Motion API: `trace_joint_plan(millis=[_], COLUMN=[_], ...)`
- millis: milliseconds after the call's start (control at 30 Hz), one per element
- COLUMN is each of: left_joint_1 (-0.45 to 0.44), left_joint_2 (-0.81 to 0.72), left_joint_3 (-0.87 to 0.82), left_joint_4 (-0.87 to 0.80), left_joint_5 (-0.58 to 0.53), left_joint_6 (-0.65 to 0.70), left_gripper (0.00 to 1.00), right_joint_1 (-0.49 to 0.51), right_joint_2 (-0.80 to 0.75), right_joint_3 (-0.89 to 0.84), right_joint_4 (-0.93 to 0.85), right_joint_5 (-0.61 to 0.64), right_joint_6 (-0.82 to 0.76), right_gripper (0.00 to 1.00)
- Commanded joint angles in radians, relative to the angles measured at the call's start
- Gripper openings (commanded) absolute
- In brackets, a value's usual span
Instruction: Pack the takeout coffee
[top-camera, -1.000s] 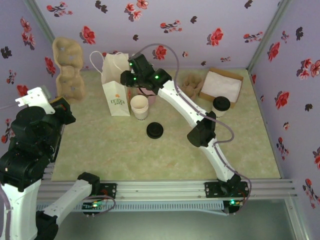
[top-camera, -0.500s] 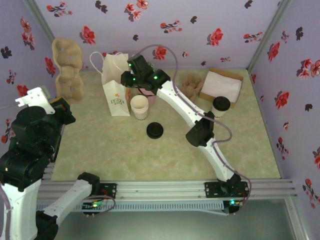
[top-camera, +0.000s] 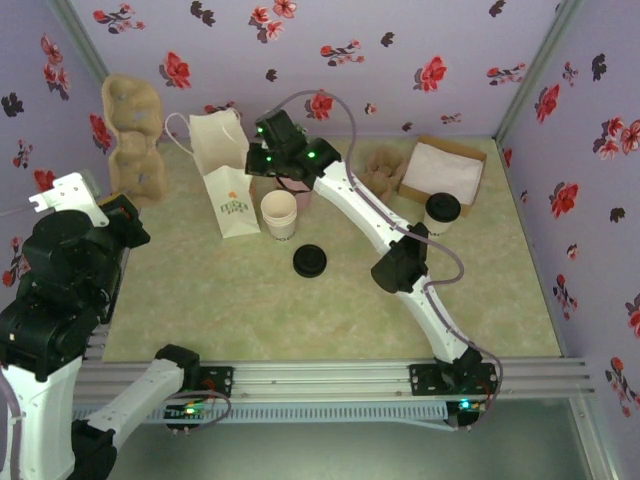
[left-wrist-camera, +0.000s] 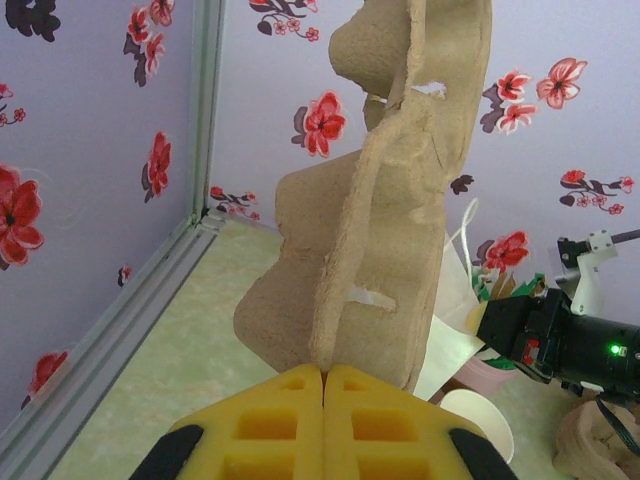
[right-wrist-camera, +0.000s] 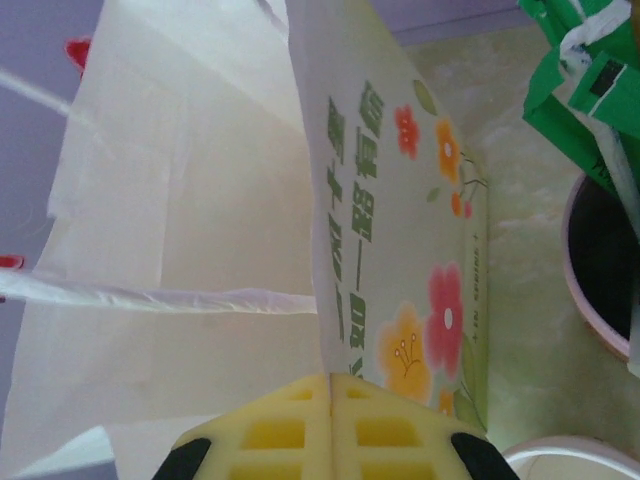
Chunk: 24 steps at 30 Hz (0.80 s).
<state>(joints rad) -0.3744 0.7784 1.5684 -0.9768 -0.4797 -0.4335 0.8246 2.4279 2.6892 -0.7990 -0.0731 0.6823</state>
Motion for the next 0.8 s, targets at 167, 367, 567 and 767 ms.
trace_joint_plan(millis=[167, 367, 567, 767], left_joint_1=[0.007, 0.008, 0.008, 0.008], left_joint_2=[0.038, 0.066, 0.098, 0.130], left_joint_3=[0.077, 0.134, 0.201, 0.310], left_joint_4=[-0.014, -0.013, -0.015, -0.037], left_joint_5=[-0.032, -0.040, -0.037, -0.032], left_joint_6=[0.007, -0.003, -0.011, -0.014], left_gripper=[0.00, 0.00, 0.00, 0.00], right_joint_1=[-0.005, -0.017, -0.030, -0.040], right_joint_2=[-0.001, -0.023, -0.089, -0.192], right_joint_3=[0.037, 0.043, 0.044, 0.030], right_joint_4=[0.046, 0.127, 0.142, 0.073], right_joint_5=[-0.089, -0.201, -0.235, -0.252], right_joint_6=[-0.012, -0.007, -0.029, -0.064], right_gripper=[0.00, 0.00, 0.00, 0.00])
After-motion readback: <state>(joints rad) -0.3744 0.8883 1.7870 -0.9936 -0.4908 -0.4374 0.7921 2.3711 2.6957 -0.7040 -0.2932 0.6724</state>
